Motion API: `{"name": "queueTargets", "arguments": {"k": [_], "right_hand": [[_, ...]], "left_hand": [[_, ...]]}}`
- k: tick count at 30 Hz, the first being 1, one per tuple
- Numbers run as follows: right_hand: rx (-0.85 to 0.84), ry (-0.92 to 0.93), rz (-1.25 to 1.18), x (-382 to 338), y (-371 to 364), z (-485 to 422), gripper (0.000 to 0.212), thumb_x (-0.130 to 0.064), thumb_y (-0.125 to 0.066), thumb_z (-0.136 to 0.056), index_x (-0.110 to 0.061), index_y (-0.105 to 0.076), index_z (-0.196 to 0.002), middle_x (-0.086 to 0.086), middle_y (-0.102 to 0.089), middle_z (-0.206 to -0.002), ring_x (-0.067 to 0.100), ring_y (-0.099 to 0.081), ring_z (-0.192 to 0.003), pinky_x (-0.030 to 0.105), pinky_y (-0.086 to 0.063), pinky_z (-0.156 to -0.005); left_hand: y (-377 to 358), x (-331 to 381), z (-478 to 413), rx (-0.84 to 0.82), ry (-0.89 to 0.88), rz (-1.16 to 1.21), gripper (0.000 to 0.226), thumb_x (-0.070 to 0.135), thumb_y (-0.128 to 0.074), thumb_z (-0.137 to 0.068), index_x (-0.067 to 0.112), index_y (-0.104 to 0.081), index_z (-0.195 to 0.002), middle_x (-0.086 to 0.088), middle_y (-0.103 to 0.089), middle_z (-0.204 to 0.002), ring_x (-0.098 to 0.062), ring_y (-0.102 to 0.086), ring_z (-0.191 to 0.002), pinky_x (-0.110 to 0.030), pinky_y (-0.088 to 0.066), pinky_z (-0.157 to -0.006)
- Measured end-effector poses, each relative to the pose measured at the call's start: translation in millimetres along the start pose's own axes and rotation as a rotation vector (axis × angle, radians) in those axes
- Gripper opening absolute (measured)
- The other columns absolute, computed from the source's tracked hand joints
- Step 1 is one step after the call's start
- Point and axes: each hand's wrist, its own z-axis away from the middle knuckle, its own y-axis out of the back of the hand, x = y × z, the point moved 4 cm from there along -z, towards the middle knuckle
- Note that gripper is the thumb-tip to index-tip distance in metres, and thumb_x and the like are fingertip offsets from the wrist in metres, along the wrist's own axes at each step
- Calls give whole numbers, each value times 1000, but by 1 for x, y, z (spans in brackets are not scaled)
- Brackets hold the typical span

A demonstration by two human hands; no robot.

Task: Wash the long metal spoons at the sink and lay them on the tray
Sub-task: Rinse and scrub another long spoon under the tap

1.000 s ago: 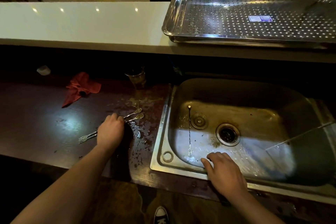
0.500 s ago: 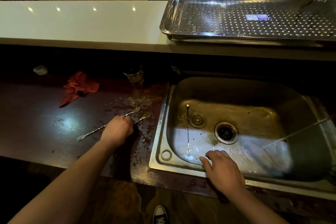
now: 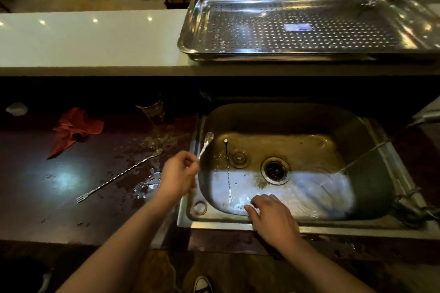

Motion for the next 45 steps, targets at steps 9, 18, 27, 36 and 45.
{"name": "queueTargets", "arguments": {"k": [9,18,27,36,45], "right_hand": [[86,-380,-531,36,39,17,12,-27,-61,-92,-20,-71,-89,-1,-74,-87,15,-65,-81,31,-49,-74],[411,-611,-1620,79,92,7,43,-43,-45,-101,-5,-66,-99,12,-74,-76,24,-69,-71,30,-59,-60],[414,-614,-1599,115,120,-10,30,-26,-58,-98,1,-63,-85,11,-58,-61,18,-57,-53,27,-54,-51],[460,-635,-1515,125,116,-7,4,3,-66,-88,0,-66,-91,8,-60,-63,17,-54,-53,25,-56,-57],[584,-714,-1586,160,118,-4,13,-3,-65,-91,-1,-68,-104,11,-67,-73,20,-63,-62,31,-57,-66]], "left_hand": [[-119,43,42,-264,-36,97,12,13,-59,-85,21,-61,-76,2,-59,-65,-16,-55,-36,-23,-36,-36],[-183,75,59,-353,-44,89,16,9,-58,-88,17,-60,-75,-3,-62,-59,-14,-47,-37,-21,-38,-39],[-222,97,69,-270,-33,20,13,11,-59,-87,17,-62,-76,-5,-66,-62,-10,-51,-38,-18,-40,-39],[-235,99,58,-341,-47,-20,12,10,-57,-84,15,-63,-75,-9,-66,-65,-12,-52,-41,-20,-42,-41],[-260,115,52,-505,-48,-36,16,24,-55,-90,26,-68,-80,1,-67,-59,-15,-53,-39,-19,-34,-38]]}}
